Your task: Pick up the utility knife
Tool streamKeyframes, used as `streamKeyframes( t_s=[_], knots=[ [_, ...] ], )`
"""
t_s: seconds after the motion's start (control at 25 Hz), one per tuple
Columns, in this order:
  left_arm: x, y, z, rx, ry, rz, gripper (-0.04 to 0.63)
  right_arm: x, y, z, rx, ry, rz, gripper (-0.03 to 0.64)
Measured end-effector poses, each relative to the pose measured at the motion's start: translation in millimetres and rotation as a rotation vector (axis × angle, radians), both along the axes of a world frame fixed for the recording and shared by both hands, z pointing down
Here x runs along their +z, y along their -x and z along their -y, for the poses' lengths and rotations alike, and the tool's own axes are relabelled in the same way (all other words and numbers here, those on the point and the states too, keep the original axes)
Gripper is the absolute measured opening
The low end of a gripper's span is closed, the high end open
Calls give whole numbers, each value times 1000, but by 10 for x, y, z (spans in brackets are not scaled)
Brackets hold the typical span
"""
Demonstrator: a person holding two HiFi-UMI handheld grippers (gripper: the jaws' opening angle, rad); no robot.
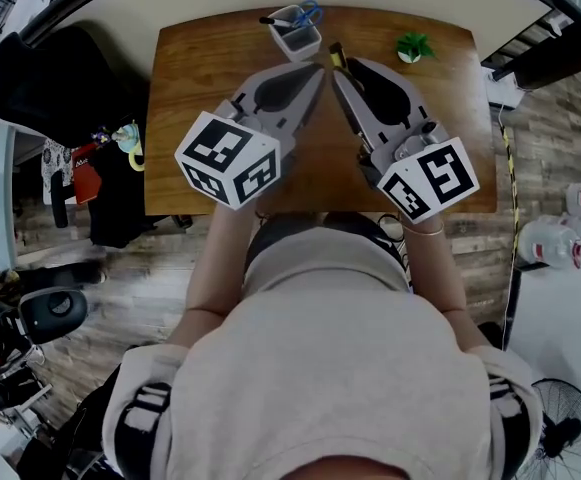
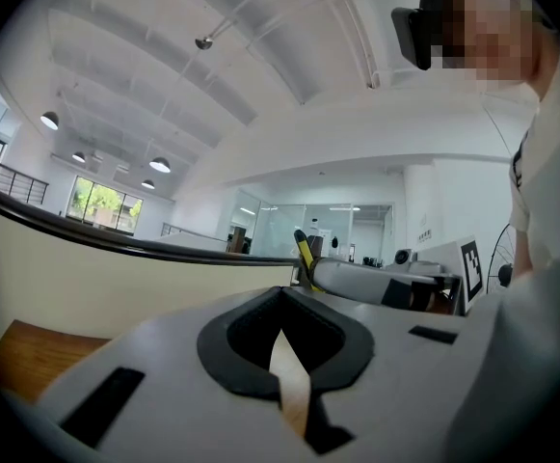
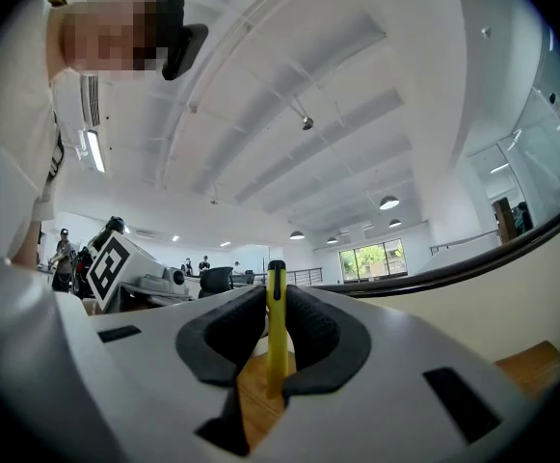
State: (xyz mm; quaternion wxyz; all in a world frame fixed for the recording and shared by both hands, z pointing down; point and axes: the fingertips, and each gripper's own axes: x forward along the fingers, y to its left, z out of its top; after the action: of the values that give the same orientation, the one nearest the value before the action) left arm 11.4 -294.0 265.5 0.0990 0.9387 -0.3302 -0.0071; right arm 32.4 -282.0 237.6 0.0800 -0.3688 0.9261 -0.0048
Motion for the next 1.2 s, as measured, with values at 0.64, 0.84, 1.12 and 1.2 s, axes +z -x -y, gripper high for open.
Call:
streamKeyframes(
  t_s=[0.64,0.84,1.12,1.2],
  knots=[
    [291,-58,-196,13,56,55,14,249,-116,-149,69,87,57,77],
    [405,-55,-192,2,90,88,14,344,-98,-152,68,115,50,77],
    [519,-31,-169,0,128,111,14,505,-103,-154,73,162,34,77],
    [524,-32,-162,1,131,114,13,524,-125,-143,78,171,29,77]
  ],
)
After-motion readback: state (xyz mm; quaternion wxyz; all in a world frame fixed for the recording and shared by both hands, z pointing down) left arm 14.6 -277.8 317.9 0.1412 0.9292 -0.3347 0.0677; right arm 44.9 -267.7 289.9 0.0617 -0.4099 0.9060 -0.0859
